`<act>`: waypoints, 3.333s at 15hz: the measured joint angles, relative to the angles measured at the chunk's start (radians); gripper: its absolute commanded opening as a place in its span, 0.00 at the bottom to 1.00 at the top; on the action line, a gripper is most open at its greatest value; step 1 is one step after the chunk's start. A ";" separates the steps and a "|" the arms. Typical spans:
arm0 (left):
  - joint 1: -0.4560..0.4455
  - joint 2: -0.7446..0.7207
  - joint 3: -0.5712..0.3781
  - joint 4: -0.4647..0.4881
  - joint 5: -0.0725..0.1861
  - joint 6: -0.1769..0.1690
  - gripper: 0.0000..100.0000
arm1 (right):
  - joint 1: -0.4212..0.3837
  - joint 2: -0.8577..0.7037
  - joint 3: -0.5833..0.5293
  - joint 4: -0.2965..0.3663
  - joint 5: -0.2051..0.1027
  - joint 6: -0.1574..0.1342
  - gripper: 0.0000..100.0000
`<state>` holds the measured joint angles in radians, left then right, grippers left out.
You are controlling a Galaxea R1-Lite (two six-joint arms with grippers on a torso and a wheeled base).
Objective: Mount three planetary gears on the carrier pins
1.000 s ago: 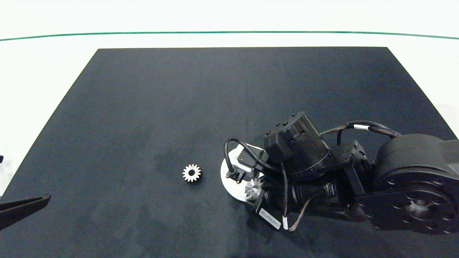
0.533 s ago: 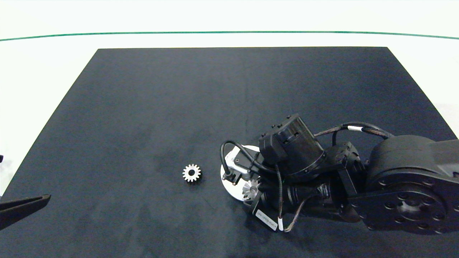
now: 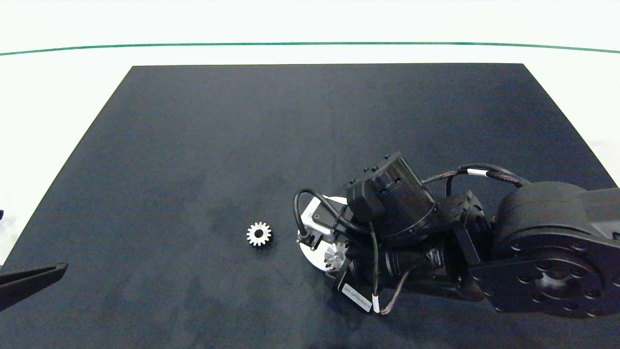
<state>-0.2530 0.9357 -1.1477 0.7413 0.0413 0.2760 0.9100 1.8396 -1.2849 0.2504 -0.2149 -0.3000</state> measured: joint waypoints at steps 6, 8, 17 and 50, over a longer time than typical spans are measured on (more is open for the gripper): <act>0.000 0.000 -0.001 0.000 0.000 0.000 1.00 | -0.003 -0.001 0.002 0.018 -0.005 -0.001 0.10; 0.000 0.000 -0.001 0.000 0.000 0.000 1.00 | -0.005 -0.001 -0.001 0.019 -0.006 -0.001 0.10; -0.001 -0.006 -0.001 0.000 0.000 0.000 1.00 | -0.006 0.003 -0.004 0.016 -0.006 -0.001 0.10; 0.010 -0.023 -0.020 0.018 -0.001 0.000 1.00 | -0.393 -0.493 0.212 0.116 0.007 0.010 1.00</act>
<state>-0.2430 0.9126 -1.1679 0.7596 0.0404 0.2760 0.5166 1.3466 -1.0732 0.3660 -0.2081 -0.2900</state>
